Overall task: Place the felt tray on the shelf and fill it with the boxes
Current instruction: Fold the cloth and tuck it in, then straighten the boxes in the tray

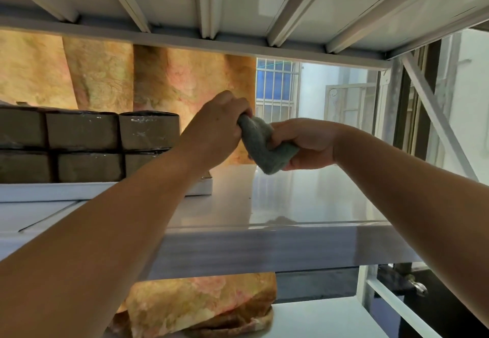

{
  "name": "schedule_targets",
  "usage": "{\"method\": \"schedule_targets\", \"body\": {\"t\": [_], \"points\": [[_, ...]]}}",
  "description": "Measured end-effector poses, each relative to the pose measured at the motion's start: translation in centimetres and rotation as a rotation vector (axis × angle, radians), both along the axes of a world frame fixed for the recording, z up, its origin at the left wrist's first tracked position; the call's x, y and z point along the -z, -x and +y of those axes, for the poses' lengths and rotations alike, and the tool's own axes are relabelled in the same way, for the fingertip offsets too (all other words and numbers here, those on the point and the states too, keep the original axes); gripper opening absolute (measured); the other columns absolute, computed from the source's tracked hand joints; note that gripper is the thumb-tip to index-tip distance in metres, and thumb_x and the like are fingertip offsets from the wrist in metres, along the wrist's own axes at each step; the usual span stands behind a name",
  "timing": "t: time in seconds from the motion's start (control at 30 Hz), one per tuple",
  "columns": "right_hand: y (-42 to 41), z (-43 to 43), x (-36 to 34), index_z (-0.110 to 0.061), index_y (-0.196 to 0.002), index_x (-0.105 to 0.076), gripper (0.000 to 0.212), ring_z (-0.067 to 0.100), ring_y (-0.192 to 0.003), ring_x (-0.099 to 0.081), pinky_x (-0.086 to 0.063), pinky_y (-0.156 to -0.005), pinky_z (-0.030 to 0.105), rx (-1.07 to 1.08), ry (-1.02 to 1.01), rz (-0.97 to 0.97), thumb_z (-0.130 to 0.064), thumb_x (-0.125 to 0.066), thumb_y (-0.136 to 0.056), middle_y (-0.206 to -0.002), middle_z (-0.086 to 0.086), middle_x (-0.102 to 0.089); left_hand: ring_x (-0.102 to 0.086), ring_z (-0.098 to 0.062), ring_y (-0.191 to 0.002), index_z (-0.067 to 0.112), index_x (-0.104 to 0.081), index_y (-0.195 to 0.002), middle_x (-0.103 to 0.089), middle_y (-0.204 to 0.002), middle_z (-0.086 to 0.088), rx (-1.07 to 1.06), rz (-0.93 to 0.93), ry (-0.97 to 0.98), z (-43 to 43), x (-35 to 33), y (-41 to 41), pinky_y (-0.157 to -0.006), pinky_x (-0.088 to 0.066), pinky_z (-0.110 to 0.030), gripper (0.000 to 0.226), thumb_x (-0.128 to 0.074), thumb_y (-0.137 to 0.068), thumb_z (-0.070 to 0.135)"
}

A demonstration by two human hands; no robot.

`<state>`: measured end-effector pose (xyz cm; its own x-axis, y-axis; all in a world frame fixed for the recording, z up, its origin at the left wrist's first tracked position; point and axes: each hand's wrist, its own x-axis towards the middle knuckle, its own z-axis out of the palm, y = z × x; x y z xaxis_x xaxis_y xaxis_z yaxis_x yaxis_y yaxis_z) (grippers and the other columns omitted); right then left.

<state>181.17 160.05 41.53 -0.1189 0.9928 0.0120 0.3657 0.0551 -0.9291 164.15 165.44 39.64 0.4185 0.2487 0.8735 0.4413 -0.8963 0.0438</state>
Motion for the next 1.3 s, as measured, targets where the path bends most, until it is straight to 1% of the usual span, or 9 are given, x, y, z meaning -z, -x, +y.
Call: {"method": "schedule_targets", "body": {"t": [0.13,0.23,0.37,0.57,0.77,0.93,1.13,1.2,1.3], "points": [[-0.3,0.0,-0.5,-0.02,-0.14,-0.039,0.056,0.016,-0.083,-0.058,-0.054,-0.068,0.026,-0.14,-0.139,0.259,-0.024,-0.055,-0.087,-0.111,0.006,-0.054,-0.054,-0.027,-0.101,0.004,-0.062,-0.111,-0.056,-0.115,-0.016,-0.01,-0.08,-0.072,0.3,-0.5,0.9,-0.084,-0.041,-0.029,0.031,-0.044,-0.087,-0.005],[0.6,-0.1,-0.3,-0.03,-0.14,-0.037,0.049,0.014,-0.072,-0.065,-0.055,-0.062,0.022,-0.111,-0.205,0.377,-0.015,-0.047,-0.095,-0.12,0.005,-0.054,-0.057,-0.029,-0.103,0.007,-0.061,-0.116,-0.055,-0.122,-0.014,-0.094,-0.114,-0.126,0.6,-0.5,1.3,-0.084,-0.048,-0.035,0.032,-0.047,-0.088,0.0],[2.5,0.7,0.4,-0.026,-0.126,-0.054,0.039,0.015,-0.067,-0.058,-0.048,-0.052,0.021,0.002,-0.213,0.316,-0.005,-0.043,-0.095,-0.115,0.01,-0.054,-0.051,-0.026,-0.113,0.018,-0.058,-0.119,-0.052,-0.129,-0.007,-0.342,-0.215,-0.162,1.0,-0.9,2.8,-0.083,-0.048,-0.035,0.032,-0.052,-0.089,0.011],[5.8,3.9,1.0,-0.012,-0.087,-0.063,0.006,0.01,-0.055,-0.04,-0.037,-0.034,0.011,0.293,-0.103,0.28,-0.013,-0.058,-0.09,-0.07,0.005,-0.047,-0.047,-0.035,-0.12,0.013,-0.069,-0.101,-0.059,-0.125,-0.014,-0.573,0.136,-0.398,2.7,-0.3,7.7,-0.094,-0.038,-0.051,0.024,-0.062,-0.083,0.026],[8.9,8.3,1.4,-0.011,-0.071,-0.055,0.018,0.01,-0.053,-0.039,-0.035,-0.046,0.016,0.359,-0.132,-0.038,-0.013,-0.056,-0.089,-0.064,0.003,-0.045,-0.051,-0.034,-0.124,0.017,-0.063,-0.118,-0.054,-0.137,-0.013,-0.603,0.286,-0.301,3.2,0.8,8.0,-0.101,-0.035,-0.052,0.045,-0.061,-0.083,0.046],[10.1,9.8,1.2,-0.012,-0.084,-0.056,0.018,0.009,-0.057,-0.04,-0.037,-0.052,0.017,0.263,-0.043,-0.259,-0.027,-0.052,-0.093,-0.067,0.0,-0.048,-0.05,-0.033,-0.123,0.019,-0.06,-0.123,-0.058,-0.131,-0.009,-0.58,0.329,-0.263,4.0,1.5,8.1,-0.1,-0.036,-0.05,0.05,-0.063,-0.081,0.045],[8.9,10.7,2.0,-0.005,-0.13,-0.055,0.038,0.009,-0.059,-0.045,-0.043,-0.038,0.013,0.216,0.024,-0.169,-0.013,-0.047,-0.094,-0.075,0.003,-0.051,-0.046,-0.026,-0.118,0.021,-0.057,-0.122,-0.054,-0.126,-0.003,-0.54,0.259,-0.215,4.3,1.8,8.0,-0.099,-0.032,-0.044,0.04,-0.057,-0.085,0.037],[8.6,10.7,2.0,-0.003,-0.132,-0.051,0.038,0.009,-0.061,-0.047,-0.041,-0.035,0.01,0.203,0.027,-0.159,-0.01,-0.046,-0.095,-0.077,0.005,-0.051,-0.043,-0.024,-0.121,0.022,-0.056,-0.122,-0.051,-0.128,-0.001,-0.532,0.253,-0.212,4.4,1.9,8.0,-0.101,-0.029,-0.042,0.039,-0.055,-0.087,0.037],[8.8,10.4,1.9,-0.005,-0.117,-0.056,0.025,0.008,-0.063,-0.046,-0.044,-0.044,0.013,0.199,-0.054,-0.372,-0.007,-0.044,-0.095,-0.079,0.004,-0.05,-0.042,-0.021,-0.122,0.023,-0.055,-0.121,-0.05,-0.129,0.001,-0.53,0.256,-0.198,4.4,1.8,8.0,-0.103,-0.028,-0.041,0.038,-0.055,-0.087,0.038]]}}
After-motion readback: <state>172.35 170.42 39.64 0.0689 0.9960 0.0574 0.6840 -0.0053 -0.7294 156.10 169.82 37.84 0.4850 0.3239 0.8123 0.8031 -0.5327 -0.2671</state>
